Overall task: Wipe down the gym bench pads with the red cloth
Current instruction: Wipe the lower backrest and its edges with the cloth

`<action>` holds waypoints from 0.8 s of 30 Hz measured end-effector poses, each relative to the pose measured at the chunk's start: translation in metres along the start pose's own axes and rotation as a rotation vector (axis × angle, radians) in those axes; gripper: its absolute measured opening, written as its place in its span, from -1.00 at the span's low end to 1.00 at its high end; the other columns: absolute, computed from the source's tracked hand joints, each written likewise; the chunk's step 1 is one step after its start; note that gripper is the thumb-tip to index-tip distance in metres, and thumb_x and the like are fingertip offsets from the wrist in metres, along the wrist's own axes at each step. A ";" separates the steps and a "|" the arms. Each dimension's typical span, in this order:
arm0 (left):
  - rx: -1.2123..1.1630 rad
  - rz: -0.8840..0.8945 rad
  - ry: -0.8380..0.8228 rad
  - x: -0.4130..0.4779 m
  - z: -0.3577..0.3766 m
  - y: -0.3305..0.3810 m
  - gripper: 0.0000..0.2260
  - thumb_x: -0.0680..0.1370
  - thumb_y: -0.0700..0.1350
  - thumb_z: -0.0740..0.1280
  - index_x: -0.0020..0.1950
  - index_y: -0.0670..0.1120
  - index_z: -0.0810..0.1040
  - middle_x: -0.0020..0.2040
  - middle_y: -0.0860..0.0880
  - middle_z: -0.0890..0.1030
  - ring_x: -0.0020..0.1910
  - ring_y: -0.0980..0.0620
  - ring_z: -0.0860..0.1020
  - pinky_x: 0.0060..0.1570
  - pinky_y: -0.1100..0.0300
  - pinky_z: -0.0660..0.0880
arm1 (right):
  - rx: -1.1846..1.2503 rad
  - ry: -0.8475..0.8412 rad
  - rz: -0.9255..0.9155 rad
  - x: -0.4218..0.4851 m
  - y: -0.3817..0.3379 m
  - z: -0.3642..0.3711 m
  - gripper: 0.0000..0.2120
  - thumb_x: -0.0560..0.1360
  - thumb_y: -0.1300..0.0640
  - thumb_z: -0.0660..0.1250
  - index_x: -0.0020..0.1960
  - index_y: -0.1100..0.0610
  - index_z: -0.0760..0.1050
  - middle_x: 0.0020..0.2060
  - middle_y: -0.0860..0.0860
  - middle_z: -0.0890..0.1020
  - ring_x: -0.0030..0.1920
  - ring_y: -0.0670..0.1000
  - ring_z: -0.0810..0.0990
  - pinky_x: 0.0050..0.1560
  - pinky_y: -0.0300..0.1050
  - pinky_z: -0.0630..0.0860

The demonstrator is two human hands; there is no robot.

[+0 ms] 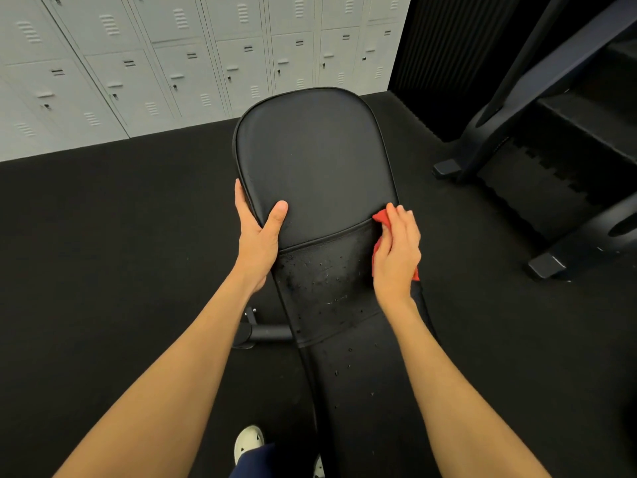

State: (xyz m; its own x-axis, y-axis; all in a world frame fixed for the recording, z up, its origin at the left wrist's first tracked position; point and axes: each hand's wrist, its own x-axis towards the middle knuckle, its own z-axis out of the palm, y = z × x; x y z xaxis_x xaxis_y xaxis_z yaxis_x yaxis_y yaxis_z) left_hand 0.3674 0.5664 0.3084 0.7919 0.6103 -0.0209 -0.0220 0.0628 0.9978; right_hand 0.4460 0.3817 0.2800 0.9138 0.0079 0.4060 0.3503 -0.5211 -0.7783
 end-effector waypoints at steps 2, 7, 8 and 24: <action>-0.003 -0.010 -0.005 0.000 0.000 0.001 -0.20 0.61 0.02 0.36 0.64 0.13 -0.14 0.56 0.08 0.27 0.48 0.15 0.32 0.47 0.19 0.26 | -0.029 -0.043 -0.060 -0.019 0.003 -0.005 -0.63 0.59 0.35 0.20 0.38 0.22 0.43 0.37 0.17 0.44 0.45 0.11 0.29 0.41 -0.27 0.16; 0.004 -0.051 -0.028 -0.002 -0.002 0.006 -0.18 0.59 0.06 0.38 0.63 0.17 -0.15 0.55 0.09 0.27 0.47 0.13 0.33 0.49 0.11 0.26 | -0.099 -0.182 -0.161 -0.067 0.007 -0.025 -0.60 0.50 0.45 0.29 0.31 0.25 0.49 0.26 0.17 0.54 0.35 0.05 0.35 0.39 -0.11 0.31; 0.005 -0.065 -0.039 -0.003 -0.003 0.007 -0.18 0.59 0.07 0.37 0.63 0.19 -0.15 0.55 0.10 0.27 0.47 0.13 0.33 0.50 0.10 0.25 | -0.073 -0.210 -0.153 -0.065 0.006 -0.031 -0.62 0.50 0.45 0.29 0.28 0.24 0.52 0.21 0.13 0.57 0.34 0.05 0.40 0.38 -0.21 0.30; -0.089 -0.350 -0.280 0.012 -0.039 0.018 -0.26 0.43 0.54 0.11 0.57 0.34 0.12 0.42 0.25 0.47 0.39 0.14 0.47 0.34 -0.03 0.45 | -0.143 0.021 0.003 0.011 -0.072 0.056 -0.60 0.63 0.22 0.18 0.44 0.29 0.30 0.43 0.22 0.34 0.47 0.22 0.23 0.46 0.07 0.21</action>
State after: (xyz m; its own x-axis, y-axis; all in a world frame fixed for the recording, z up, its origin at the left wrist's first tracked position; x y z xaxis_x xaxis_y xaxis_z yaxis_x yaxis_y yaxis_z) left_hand 0.3523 0.6059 0.3233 0.8950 0.3041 -0.3263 0.2341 0.3024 0.9240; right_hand 0.4423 0.4666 0.3138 0.9100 -0.0109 0.4144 0.3131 -0.6371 -0.7044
